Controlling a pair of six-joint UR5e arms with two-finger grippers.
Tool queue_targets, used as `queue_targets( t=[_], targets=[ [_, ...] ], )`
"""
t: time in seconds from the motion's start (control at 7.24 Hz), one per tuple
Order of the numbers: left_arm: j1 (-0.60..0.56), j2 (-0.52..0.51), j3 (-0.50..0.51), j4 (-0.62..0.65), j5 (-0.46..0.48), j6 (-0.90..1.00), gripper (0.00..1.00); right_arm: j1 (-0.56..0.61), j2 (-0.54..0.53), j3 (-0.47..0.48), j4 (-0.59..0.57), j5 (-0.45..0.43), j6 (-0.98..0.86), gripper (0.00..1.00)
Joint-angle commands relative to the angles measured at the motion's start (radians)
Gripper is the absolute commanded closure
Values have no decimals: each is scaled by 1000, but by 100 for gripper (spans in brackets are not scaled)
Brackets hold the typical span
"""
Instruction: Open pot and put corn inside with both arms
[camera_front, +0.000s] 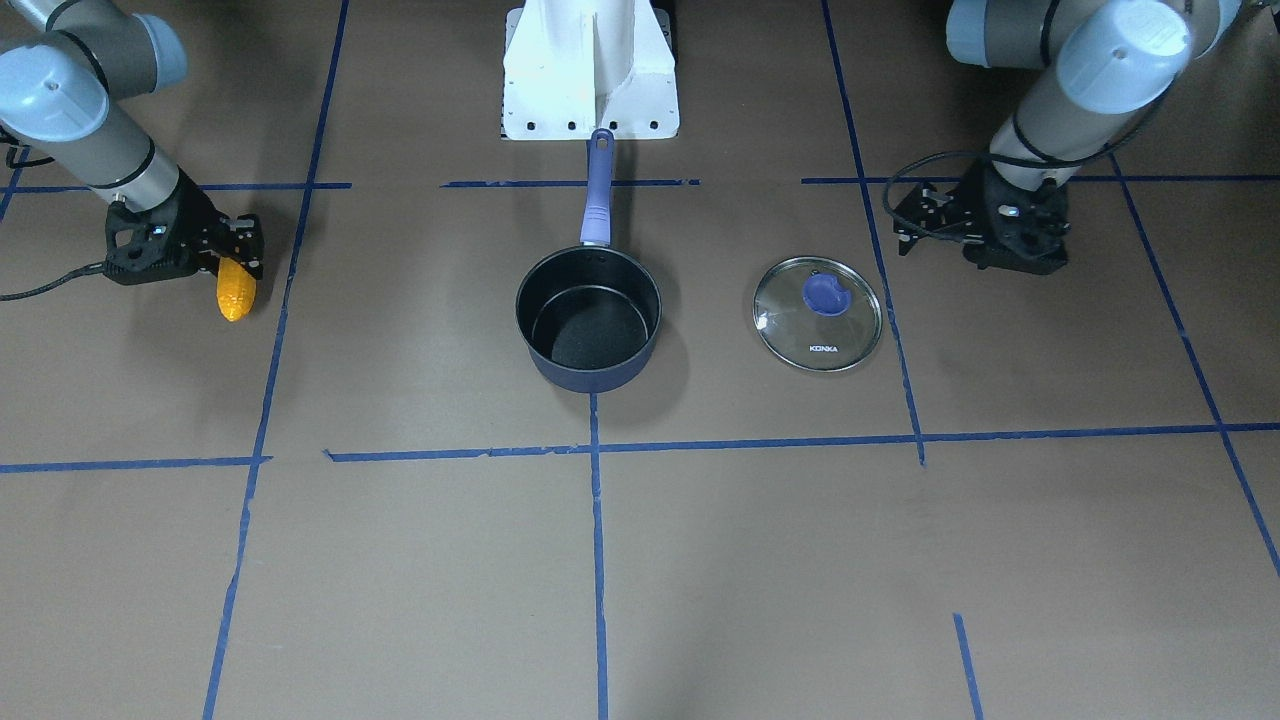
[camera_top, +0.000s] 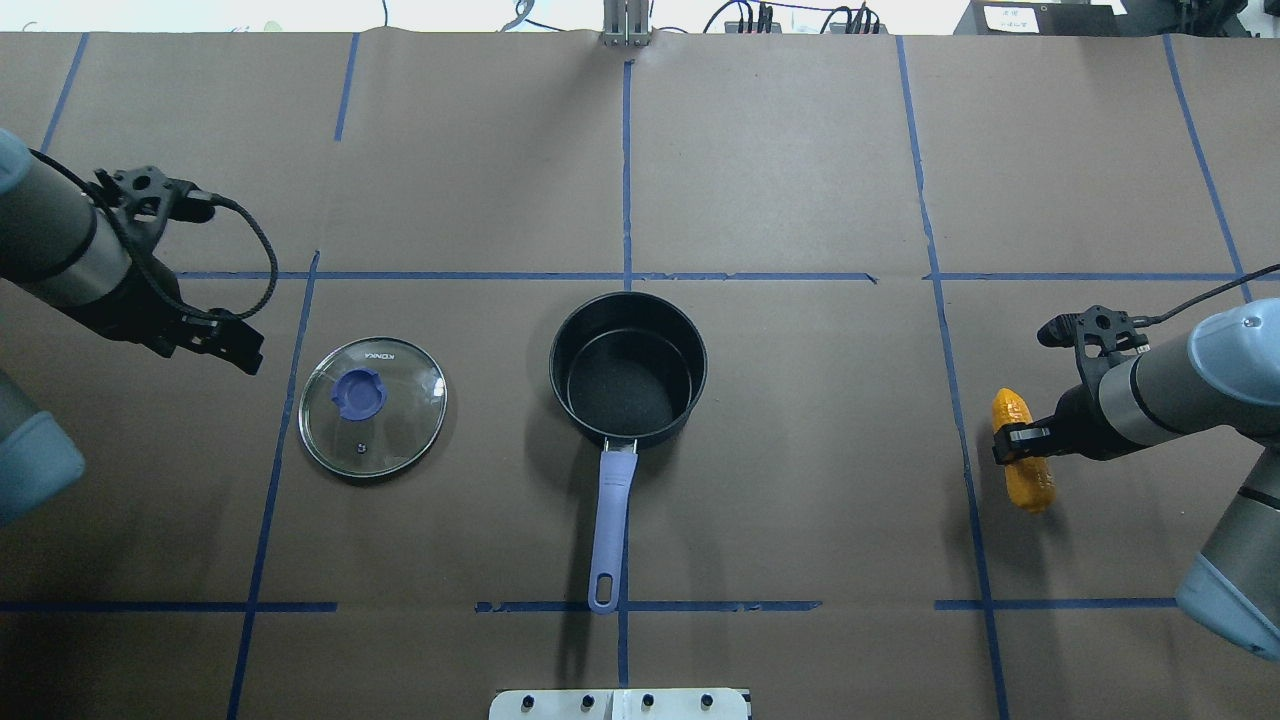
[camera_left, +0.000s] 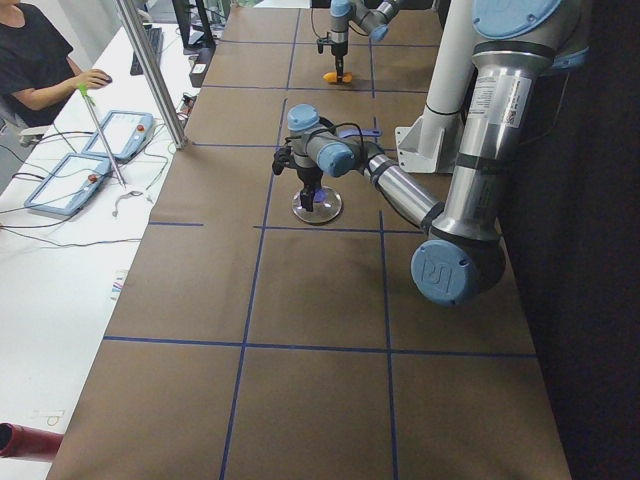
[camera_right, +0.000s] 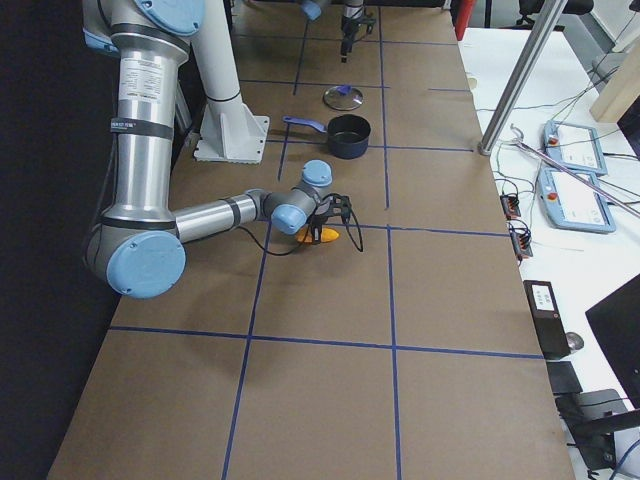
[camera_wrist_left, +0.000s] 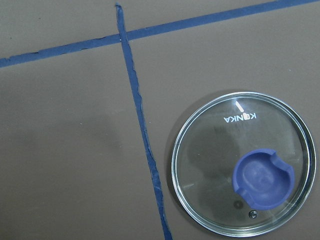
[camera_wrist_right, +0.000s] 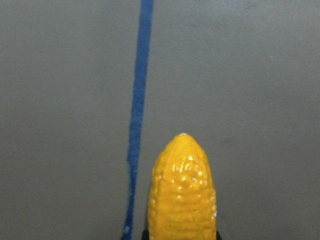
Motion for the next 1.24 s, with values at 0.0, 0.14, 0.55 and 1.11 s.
queue_targets(
  t=[0.0,0.14,0.55,1.11],
  targets=[
    [-182,154,-61,9,-63,232,0,-7,194,48,-93,-5,191,100],
    [-268,223,-61,8,-103,326,0,-24,346,48,-231,-8,256,100],
    [-384,300,-60,8,-105,487,0,-163,692,-86,-474,-157,492,100],
    [-393,312,-61,8,-102,487,0,-210,817,-225,-451,-220,556,99]
  ],
)
